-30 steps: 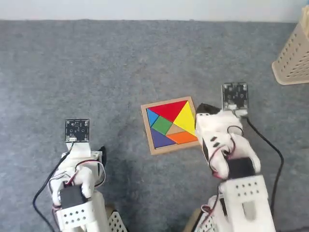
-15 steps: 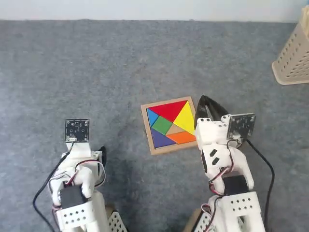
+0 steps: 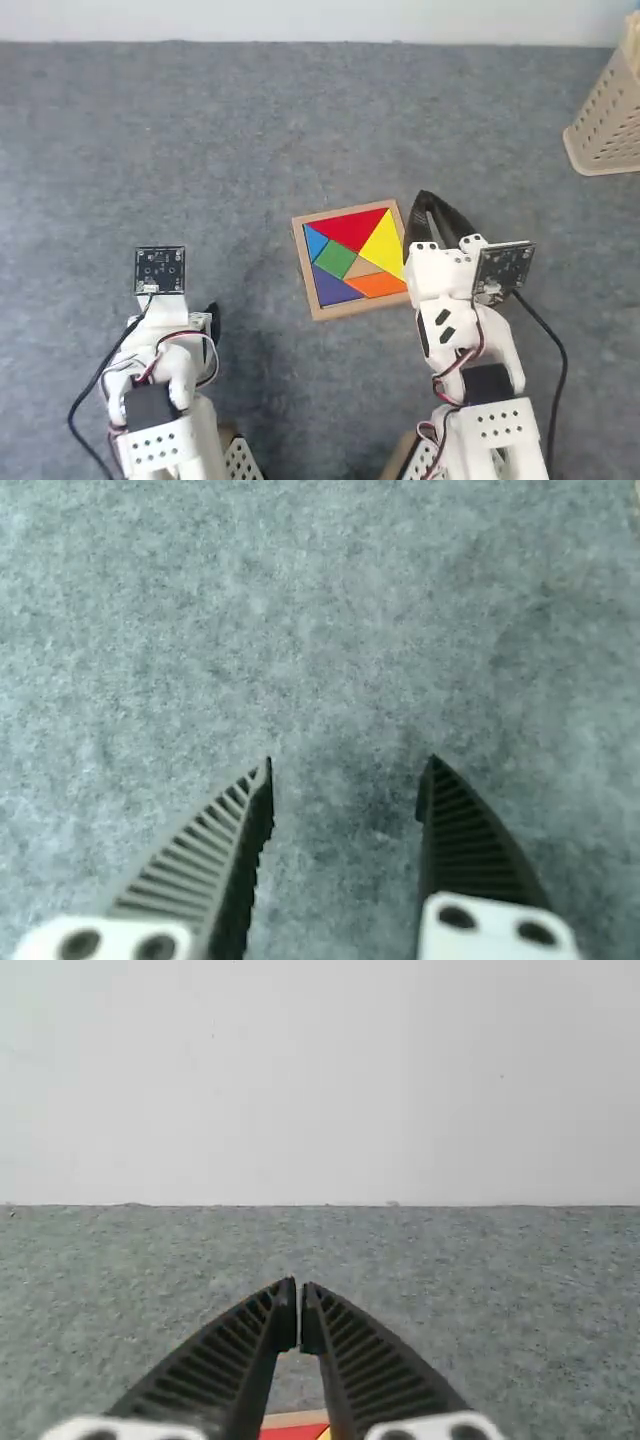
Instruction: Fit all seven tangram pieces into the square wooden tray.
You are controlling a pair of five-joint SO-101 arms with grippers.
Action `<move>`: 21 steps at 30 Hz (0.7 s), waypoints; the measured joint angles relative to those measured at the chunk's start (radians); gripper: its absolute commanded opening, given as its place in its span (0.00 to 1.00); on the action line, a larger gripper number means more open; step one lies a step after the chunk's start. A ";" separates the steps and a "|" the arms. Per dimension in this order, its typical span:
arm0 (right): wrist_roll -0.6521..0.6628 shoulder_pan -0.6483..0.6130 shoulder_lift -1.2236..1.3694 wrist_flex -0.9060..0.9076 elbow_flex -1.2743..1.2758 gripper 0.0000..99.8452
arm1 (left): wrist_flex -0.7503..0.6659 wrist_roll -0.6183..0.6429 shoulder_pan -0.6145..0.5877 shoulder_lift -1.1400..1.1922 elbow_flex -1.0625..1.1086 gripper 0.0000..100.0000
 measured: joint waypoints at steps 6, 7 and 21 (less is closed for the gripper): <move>-0.046 0.000 0.000 0.000 0.000 0.33 | 0.000 0.000 0.000 0.000 0.000 0.23; -0.086 0.000 0.000 0.000 0.000 0.34 | 0.000 0.000 0.000 0.000 0.000 0.23; -0.451 0.000 0.000 0.000 0.000 0.38 | 0.000 0.000 0.000 0.000 0.000 0.23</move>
